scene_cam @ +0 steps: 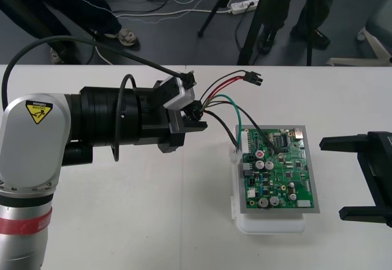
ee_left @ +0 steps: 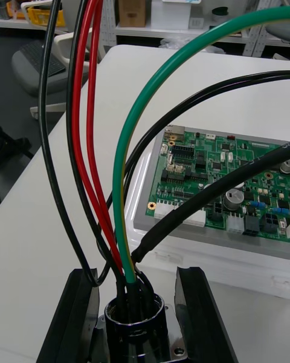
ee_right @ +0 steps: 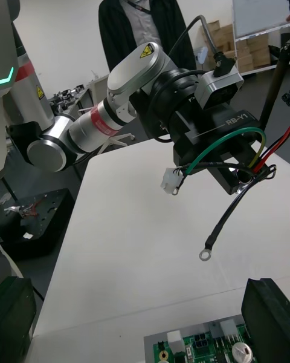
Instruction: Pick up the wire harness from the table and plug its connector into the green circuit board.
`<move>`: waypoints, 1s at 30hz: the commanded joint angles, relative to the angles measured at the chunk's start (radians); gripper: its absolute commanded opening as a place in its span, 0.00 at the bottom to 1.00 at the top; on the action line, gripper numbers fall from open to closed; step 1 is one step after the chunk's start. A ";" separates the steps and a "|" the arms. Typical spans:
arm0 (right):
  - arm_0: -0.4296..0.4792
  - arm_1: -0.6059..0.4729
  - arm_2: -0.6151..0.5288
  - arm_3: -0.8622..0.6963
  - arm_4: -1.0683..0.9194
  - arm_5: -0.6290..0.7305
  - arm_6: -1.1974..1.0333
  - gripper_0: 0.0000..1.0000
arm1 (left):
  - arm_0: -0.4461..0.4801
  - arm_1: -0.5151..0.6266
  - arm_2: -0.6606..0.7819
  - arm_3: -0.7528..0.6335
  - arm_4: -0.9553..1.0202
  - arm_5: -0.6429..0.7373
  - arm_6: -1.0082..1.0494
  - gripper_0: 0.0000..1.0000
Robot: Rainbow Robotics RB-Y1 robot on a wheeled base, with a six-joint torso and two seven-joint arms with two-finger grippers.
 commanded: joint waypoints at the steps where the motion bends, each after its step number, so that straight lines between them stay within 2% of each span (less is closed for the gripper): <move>1: 0.046 0.033 -0.036 -0.068 0.016 0.050 -0.119 1.00 | -0.045 0.025 -0.048 -0.011 -0.022 0.111 0.045 0.00; 9: 0.093 0.073 -0.045 -0.176 0.047 0.199 -0.245 1.00 | -0.058 0.027 -0.094 -0.011 -0.068 0.179 0.045 0.00; 19: 0.107 0.136 -0.069 -0.251 0.119 0.266 -0.398 1.00 | -0.063 0.028 -0.121 -0.010 -0.085 0.237 0.041 0.00; 30: 0.162 0.142 -0.069 -0.371 0.154 0.493 -0.526 1.00 | -0.066 0.028 -0.136 -0.010 -0.097 0.278 0.039 0.00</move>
